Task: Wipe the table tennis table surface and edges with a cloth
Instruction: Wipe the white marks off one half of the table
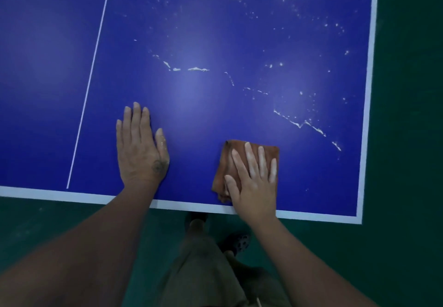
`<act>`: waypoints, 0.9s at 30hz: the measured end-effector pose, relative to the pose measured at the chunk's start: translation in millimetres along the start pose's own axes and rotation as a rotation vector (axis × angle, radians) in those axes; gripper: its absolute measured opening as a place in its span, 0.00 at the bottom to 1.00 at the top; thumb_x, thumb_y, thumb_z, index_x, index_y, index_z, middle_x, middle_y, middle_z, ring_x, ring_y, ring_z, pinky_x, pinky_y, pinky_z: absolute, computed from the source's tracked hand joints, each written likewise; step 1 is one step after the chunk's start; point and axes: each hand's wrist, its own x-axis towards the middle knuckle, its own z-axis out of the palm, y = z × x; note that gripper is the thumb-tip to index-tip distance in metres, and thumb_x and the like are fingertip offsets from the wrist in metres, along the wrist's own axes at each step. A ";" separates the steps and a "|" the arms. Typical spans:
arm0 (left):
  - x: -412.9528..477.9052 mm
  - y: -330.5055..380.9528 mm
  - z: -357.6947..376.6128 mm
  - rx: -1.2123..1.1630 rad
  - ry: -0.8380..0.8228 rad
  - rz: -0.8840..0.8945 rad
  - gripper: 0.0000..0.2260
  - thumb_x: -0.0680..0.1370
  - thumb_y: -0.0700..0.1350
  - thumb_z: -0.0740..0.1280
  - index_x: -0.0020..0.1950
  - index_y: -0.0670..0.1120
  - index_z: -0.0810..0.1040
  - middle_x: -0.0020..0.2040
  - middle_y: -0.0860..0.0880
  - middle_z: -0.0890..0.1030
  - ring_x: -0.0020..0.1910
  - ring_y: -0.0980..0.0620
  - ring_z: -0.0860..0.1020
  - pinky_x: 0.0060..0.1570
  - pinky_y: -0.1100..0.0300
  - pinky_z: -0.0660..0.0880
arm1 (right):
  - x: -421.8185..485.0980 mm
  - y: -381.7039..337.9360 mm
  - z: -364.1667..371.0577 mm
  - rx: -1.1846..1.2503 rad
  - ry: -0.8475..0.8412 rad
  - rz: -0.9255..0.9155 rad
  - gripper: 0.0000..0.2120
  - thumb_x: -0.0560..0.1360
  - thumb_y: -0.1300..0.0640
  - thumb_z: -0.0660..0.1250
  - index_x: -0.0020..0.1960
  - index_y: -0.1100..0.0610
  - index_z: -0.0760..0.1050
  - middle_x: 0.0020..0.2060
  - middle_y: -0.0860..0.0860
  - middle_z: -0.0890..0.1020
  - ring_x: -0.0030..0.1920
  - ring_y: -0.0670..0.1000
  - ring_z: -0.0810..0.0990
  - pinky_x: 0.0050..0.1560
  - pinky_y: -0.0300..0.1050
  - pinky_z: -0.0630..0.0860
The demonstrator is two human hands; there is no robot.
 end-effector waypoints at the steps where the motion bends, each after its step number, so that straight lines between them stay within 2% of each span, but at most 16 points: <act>1: -0.7 -1.2 0.1 -0.007 0.005 0.014 0.28 0.91 0.53 0.49 0.86 0.38 0.61 0.88 0.41 0.60 0.89 0.43 0.54 0.87 0.41 0.52 | 5.6 6.7 -2.7 -0.003 -0.003 -0.011 0.29 0.87 0.37 0.54 0.85 0.46 0.63 0.87 0.49 0.55 0.87 0.57 0.50 0.83 0.72 0.51; 5: -3.8 15.3 5.9 -0.064 0.047 0.038 0.27 0.91 0.52 0.50 0.86 0.37 0.62 0.88 0.40 0.61 0.88 0.42 0.56 0.86 0.40 0.54 | 67.2 30.9 -15.2 -0.003 0.043 0.009 0.29 0.87 0.37 0.54 0.85 0.46 0.63 0.87 0.50 0.56 0.87 0.58 0.51 0.83 0.70 0.49; 11: -50.6 105.6 25.7 -0.224 0.085 0.124 0.25 0.91 0.50 0.54 0.84 0.35 0.65 0.86 0.39 0.65 0.87 0.40 0.60 0.86 0.40 0.57 | 142.8 42.2 -28.7 0.027 -0.015 0.078 0.31 0.87 0.37 0.52 0.88 0.44 0.54 0.88 0.48 0.49 0.88 0.57 0.44 0.84 0.67 0.40; 14: -79.3 139.4 32.5 -0.278 0.094 0.067 0.25 0.91 0.49 0.55 0.84 0.34 0.66 0.85 0.39 0.65 0.87 0.41 0.61 0.86 0.40 0.57 | 111.4 44.1 -27.2 0.032 0.018 0.038 0.30 0.88 0.39 0.54 0.87 0.47 0.57 0.88 0.51 0.51 0.87 0.58 0.46 0.83 0.69 0.43; 19: -101.5 169.4 41.1 -0.261 0.032 -0.004 0.25 0.91 0.50 0.54 0.84 0.36 0.65 0.86 0.40 0.64 0.88 0.43 0.59 0.86 0.41 0.56 | -12.6 71.5 -8.2 0.028 0.057 0.022 0.30 0.88 0.40 0.55 0.87 0.47 0.58 0.88 0.51 0.51 0.87 0.58 0.47 0.83 0.71 0.50; 22: -102.4 180.8 50.3 -0.099 -0.037 -0.020 0.28 0.91 0.54 0.50 0.86 0.38 0.62 0.88 0.41 0.60 0.89 0.43 0.54 0.87 0.40 0.53 | -66.7 101.1 0.3 0.017 0.029 0.032 0.29 0.88 0.38 0.53 0.87 0.45 0.59 0.88 0.49 0.52 0.87 0.58 0.49 0.83 0.72 0.51; 24: -104.3 183.1 57.9 0.030 -0.073 -0.003 0.30 0.91 0.56 0.48 0.88 0.40 0.58 0.89 0.42 0.55 0.89 0.43 0.50 0.87 0.41 0.49 | -77.7 125.7 -0.5 0.010 0.024 0.056 0.29 0.87 0.37 0.53 0.86 0.45 0.60 0.88 0.49 0.53 0.87 0.58 0.50 0.83 0.71 0.51; 27: -105.5 184.2 62.7 0.080 -0.073 -0.007 0.30 0.90 0.58 0.46 0.89 0.41 0.56 0.90 0.43 0.53 0.89 0.43 0.49 0.87 0.41 0.48 | -55.8 158.8 -8.3 -0.004 0.058 0.106 0.28 0.87 0.38 0.55 0.85 0.46 0.63 0.87 0.50 0.55 0.87 0.58 0.51 0.83 0.71 0.51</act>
